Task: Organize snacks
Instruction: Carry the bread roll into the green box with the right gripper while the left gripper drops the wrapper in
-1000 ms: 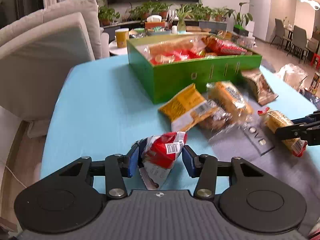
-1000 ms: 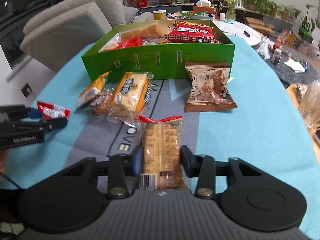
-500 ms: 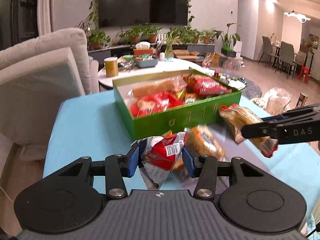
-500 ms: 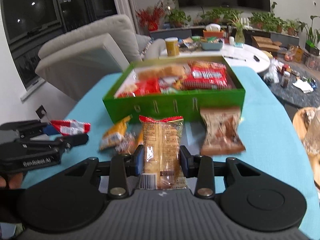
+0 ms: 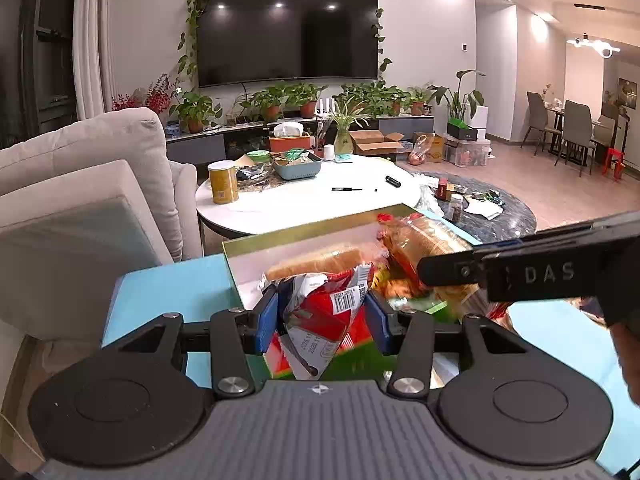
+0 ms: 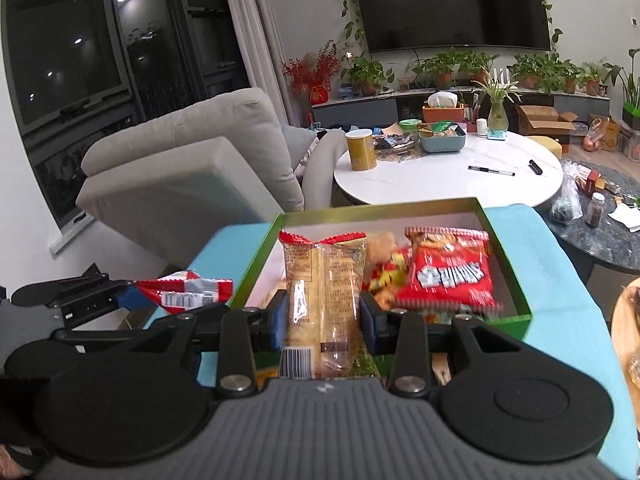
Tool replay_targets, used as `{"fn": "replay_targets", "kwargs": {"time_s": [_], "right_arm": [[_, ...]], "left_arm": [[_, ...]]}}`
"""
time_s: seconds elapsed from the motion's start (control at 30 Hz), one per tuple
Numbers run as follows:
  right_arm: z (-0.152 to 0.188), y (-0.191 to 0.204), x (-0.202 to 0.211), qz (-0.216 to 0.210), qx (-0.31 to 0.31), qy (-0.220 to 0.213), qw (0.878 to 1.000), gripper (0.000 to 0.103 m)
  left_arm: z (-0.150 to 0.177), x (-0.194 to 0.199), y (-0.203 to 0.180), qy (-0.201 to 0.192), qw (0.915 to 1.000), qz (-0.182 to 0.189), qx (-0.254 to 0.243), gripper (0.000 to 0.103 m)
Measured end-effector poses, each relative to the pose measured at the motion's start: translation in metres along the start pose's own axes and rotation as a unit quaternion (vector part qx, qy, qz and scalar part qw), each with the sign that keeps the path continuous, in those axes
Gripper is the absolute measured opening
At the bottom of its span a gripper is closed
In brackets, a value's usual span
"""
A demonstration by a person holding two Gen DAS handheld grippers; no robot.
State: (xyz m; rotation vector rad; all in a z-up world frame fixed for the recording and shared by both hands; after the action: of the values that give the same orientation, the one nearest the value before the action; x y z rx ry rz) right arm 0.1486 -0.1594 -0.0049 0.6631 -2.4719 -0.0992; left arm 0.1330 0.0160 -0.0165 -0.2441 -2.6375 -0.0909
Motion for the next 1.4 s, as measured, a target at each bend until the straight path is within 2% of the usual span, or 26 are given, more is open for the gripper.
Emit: {"fn": "replay_targets", "kwargs": {"time_s": [0.43,0.73,1.0,1.13,1.4], "right_arm": [[-0.012,-0.017,-0.042,-0.002,-0.030,0.010,1.000,0.075],[-0.015,-0.024,-0.063,-0.002,-0.038,0.022,0.999,0.075],[-0.017,-0.026,-0.070,-0.002,-0.040,0.026,0.999,0.075],[-0.017,-0.025,-0.073,0.010,-0.039,0.031,0.999,0.075],[-0.016,-0.028,-0.053,0.017,-0.042,0.006,0.999,0.076]], "left_arm": [[-0.013,-0.069,0.017,0.031,0.9994,-0.005,0.015,0.044],[-0.010,-0.100,0.024,0.047,0.9985,-0.010,0.027,0.043],[-0.011,-0.110,0.025,0.050,0.9983,-0.014,0.026,0.044],[-0.008,-0.114,0.029,0.051,0.9976,-0.030,0.034,0.053],[-0.004,-0.089,0.032,0.035,0.9981,-0.039,0.033,0.061]]}}
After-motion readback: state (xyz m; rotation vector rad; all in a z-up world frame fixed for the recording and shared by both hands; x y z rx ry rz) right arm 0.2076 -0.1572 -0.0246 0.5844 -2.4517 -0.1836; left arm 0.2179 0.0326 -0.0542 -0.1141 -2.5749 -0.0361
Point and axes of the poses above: each gripper's, at about its wrist camera, not at the fingertips, and x roughly against the way its jaws point, y to its left, z to its underside, the point moved 1 cm from there along -x, roughly the way its jaws point
